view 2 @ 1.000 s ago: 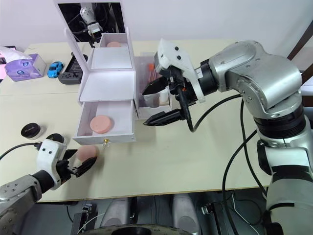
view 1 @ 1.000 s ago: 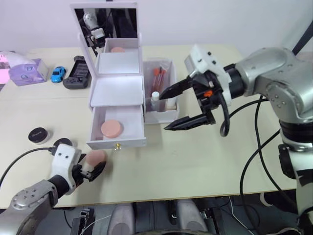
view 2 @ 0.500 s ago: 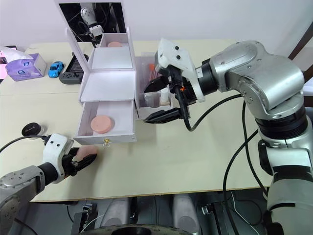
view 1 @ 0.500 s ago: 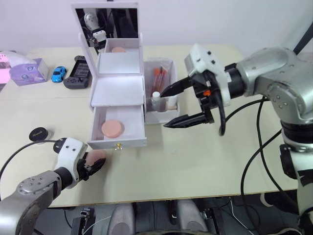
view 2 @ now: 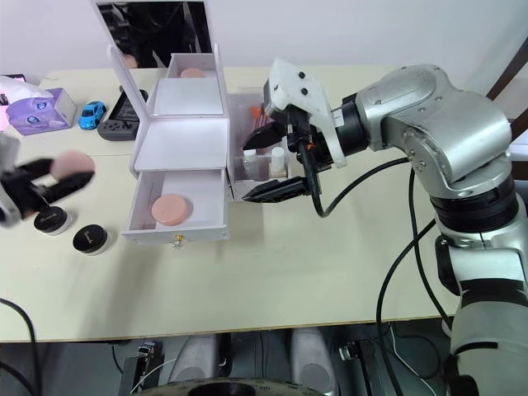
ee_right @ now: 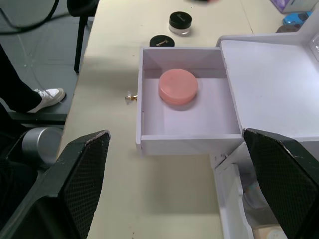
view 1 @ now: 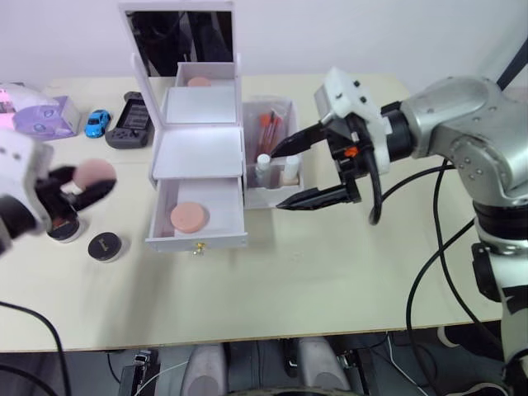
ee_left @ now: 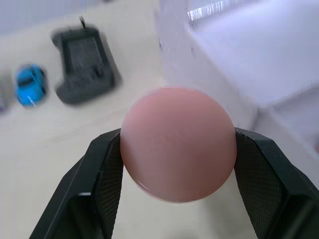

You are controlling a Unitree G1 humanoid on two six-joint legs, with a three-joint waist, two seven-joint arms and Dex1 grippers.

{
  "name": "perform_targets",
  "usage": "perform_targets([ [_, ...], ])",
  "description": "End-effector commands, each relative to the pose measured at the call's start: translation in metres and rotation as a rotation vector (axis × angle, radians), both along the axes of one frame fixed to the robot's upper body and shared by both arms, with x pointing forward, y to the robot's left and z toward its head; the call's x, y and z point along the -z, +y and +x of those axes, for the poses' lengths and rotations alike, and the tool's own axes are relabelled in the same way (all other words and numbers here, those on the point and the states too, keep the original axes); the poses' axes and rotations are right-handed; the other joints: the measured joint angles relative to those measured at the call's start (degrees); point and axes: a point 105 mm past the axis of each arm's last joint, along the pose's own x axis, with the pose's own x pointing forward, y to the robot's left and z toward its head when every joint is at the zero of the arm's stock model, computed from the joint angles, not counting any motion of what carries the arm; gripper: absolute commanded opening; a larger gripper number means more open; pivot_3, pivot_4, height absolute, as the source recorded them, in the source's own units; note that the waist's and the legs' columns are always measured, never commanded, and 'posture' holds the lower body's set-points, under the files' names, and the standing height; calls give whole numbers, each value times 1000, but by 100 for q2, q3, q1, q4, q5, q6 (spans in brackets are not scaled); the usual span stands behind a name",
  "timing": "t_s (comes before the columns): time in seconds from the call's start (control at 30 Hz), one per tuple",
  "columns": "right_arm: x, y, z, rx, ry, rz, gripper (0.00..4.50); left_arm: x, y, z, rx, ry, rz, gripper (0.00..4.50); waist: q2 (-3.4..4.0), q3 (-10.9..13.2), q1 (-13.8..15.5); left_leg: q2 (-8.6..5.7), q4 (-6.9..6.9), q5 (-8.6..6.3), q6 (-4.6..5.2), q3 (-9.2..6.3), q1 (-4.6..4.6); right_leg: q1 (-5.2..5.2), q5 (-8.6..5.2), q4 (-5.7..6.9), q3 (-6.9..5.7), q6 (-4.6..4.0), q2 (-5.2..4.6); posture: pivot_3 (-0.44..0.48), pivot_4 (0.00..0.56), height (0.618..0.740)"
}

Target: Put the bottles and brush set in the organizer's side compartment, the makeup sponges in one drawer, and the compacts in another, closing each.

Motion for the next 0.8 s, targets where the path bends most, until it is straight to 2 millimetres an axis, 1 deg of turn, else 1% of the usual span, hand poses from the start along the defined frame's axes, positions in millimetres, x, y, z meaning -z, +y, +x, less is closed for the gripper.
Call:
perform_targets([
  [0.03,-10,-1,-4,-7,-45,25,4500,-24,-34,-2,225,-39,41,2661,-1,0,5,0,0,0,0,0,0,1,0,0,0,0,0,0,150,729],
  [0.07,-10,-2,-4,-6,-47,27,4500,-25,-42,-4,288,-32,76,2661,0,0,4,0,0,0,0,0,0,2,0,-1,0,1,0,0,150,729],
  [0.13,-12,-4,-8,-15,-52,41,4500,-28,-68,-11,464,-14,132,2661,-1,0,1,-1,0,0,0,4,-1,2,-1,-2,1,1,-3,0,150,729],
  [0.17,-13,-5,-10,-20,-53,52,4500,-29,-77,-14,529,-5,152,2661,-1,0,7,-1,1,0,0,4,-2,1,-1,-2,1,1,-2,0,150,729],
  [0.23,-16,-7,-13,-17,-50,70,4500,-28,-89,-15,614,24,180,2661,-1,1,14,-1,3,0,0,2,-6,0,-1,-2,0,1,-2,0,150,729],
  [0.33,-17,-10,-15,9,-51,86,4500,-18,-102,-13,732,88,236,2661,0,1,13,-1,3,0,0,1,-4,1,-1,0,0,2,0,0,150,729],
  [0.47,-14,-13,-15,54,-63,91,4500,2,-111,-1,823,133,311,2661,0,1,6,-1,4,1,1,2,3,4,-1,4,1,2,3,0,150,729],
  [0.63,-19,-16,-16,112,-114,111,4500,17,-139,14,952,136,346,2661,-1,1,39,-1,17,2,3,-3,-7,5,-1,9,1,3,6,0,150,729],
  [0.73,-19,-17,-17,136,-122,118,4500,21,-145,18,979,135,334,2661,-1,1,15,-3,21,2,3,-2,-19,4,-1,2,5,4,5,0,150,729],
  [0.8,-19,-19,-17,157,-128,122,4500,28,-147,19,1000,155,337,2661,-1,1,4,-3,19,2,4,-2,-21,0,-2,3,6,9,5,0,150,729],
])
